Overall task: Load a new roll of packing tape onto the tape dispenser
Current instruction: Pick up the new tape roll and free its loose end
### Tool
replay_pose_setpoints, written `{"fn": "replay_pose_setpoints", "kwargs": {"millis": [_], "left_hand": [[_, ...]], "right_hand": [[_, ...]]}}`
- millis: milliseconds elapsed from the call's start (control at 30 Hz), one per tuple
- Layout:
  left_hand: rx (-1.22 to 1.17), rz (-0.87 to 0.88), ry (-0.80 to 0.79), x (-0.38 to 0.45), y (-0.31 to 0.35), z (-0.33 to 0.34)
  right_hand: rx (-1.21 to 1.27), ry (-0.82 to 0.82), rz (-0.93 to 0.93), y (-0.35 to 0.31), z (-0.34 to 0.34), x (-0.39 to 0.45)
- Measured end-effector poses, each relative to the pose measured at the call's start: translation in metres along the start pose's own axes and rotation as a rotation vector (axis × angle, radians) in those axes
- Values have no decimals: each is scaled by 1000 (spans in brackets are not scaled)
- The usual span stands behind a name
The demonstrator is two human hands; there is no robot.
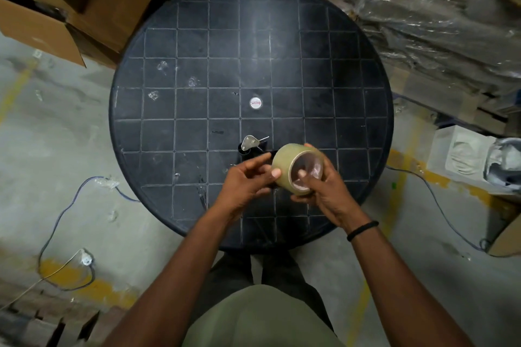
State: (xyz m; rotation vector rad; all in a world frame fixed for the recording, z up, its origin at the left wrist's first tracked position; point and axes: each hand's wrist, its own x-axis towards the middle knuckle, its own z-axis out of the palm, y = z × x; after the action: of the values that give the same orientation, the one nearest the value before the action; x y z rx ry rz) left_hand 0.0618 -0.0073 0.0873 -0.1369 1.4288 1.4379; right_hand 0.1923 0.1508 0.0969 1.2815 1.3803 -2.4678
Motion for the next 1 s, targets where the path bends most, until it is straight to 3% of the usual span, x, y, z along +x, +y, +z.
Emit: {"fn": "replay_pose_setpoints", "kwargs": {"millis": [67, 200, 467, 700, 867, 1000], "left_hand": [[137, 38, 125, 4, 1, -3], [342, 49, 189, 6, 9, 5], [370, -32, 292, 10, 32, 14], [112, -219, 198, -2, 43, 5], [69, -369, 177, -4, 23, 3], [139, -456, 135, -5, 3, 9]], "right_hand": [[-130, 23, -104, -1, -6, 2], [-463, 22, -248, 1, -11, 8], [-899, 153, -607, 0, -3, 15], [-1085, 106, -675, -1, -6, 10], [-1179, 77, -657, 15, -13, 2], [-1104, 95, -659, 28, -15, -5]]}}
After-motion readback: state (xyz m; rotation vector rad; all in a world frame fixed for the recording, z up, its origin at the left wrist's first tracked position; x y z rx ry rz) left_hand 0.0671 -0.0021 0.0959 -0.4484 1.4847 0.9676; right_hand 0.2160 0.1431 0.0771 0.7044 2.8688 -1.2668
